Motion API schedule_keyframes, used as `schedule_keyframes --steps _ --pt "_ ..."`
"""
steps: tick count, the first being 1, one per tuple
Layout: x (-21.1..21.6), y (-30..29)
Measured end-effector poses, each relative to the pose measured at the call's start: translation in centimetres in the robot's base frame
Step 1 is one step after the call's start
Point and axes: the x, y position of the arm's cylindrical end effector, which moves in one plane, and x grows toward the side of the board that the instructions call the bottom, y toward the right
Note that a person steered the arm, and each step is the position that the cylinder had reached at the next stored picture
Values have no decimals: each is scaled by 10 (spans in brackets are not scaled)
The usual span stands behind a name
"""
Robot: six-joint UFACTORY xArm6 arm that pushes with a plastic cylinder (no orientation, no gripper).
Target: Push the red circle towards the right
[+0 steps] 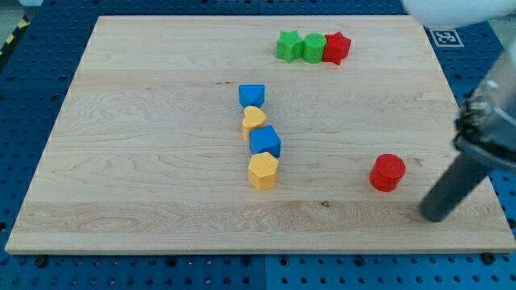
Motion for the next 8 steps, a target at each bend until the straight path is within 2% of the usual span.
schedule_keyframes --steps 1,2,3,5,7,8 --pt "-25 -58" --pt "-90 -59" --pt "-103 -41" --pt "-30 -41" --pt "-24 -83" --pt "13 -65"
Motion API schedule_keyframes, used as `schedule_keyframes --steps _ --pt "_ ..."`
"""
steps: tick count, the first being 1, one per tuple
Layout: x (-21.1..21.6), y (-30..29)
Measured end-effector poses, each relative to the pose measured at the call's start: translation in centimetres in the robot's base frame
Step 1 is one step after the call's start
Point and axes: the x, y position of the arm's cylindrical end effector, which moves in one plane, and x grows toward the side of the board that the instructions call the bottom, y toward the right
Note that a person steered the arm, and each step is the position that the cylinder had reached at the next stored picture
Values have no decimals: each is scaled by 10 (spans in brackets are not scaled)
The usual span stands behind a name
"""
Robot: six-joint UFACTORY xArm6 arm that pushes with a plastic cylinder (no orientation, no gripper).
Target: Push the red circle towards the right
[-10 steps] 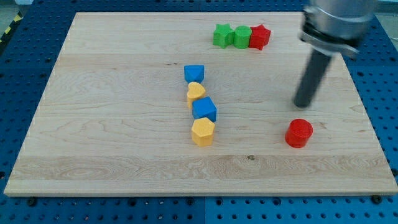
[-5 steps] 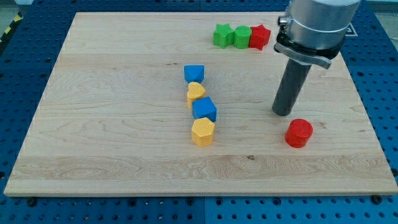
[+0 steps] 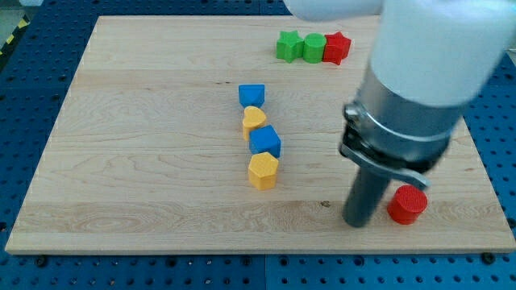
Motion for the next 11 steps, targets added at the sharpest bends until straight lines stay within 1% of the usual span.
schedule_keyframes --steps 1,2,3,5,6,7,8,9,10,11 --pt "-14 55" --pt "-104 69" --pt "-131 70" --pt "-69 75" --pt "-61 101" --pt "-78 136" --pt "-102 143" --pt "-67 133" --pt "-21 137" --pt "-13 192"
